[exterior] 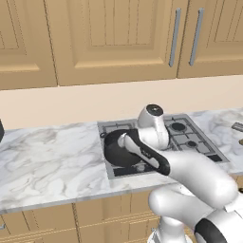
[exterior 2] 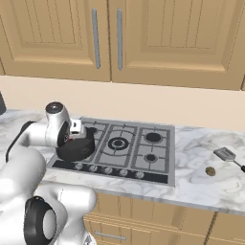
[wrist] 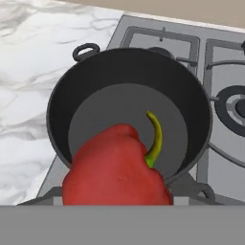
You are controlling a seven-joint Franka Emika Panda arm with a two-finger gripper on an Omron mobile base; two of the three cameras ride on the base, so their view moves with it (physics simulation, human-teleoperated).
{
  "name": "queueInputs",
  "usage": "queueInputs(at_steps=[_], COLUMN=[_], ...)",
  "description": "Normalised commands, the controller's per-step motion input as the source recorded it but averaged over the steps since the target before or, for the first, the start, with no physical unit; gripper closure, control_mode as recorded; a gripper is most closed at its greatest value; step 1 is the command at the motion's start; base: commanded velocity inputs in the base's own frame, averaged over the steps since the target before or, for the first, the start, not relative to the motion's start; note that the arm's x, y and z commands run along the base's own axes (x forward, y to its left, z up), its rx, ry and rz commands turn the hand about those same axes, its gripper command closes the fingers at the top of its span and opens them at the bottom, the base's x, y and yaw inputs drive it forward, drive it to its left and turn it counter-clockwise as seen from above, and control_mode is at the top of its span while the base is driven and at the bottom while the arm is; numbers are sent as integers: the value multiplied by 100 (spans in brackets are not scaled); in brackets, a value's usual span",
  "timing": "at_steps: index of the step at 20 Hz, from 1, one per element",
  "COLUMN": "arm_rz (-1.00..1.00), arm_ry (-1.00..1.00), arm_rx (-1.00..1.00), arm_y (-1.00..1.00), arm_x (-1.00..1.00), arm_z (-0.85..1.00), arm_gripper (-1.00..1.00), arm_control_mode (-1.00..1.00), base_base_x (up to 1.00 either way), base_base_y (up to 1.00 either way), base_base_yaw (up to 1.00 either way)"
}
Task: Put the garlic and bell pepper in the pot. Retrieve the spatula and lightly stir the vegetables in the pot.
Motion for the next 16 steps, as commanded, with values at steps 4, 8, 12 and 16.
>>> queueInputs(at_steps=[4, 8, 12, 16], arm_rz=[0, 0, 0, 0], arm_ry=[20, 9, 0, 1], arm_rx=[-6, -2, 0, 0], arm_y=[0, 0, 0, 0], arm_x=[28, 16, 0, 11], arm_z=[0, -3, -23, -26], arm_gripper=[100, 100, 100, 100], arm_control_mode=[-100, -100, -100, -100], base_base_x=[0, 0, 0, 0], base_base_y=[0, 0, 0, 0], base_base_yaw=[0, 0, 0, 0])
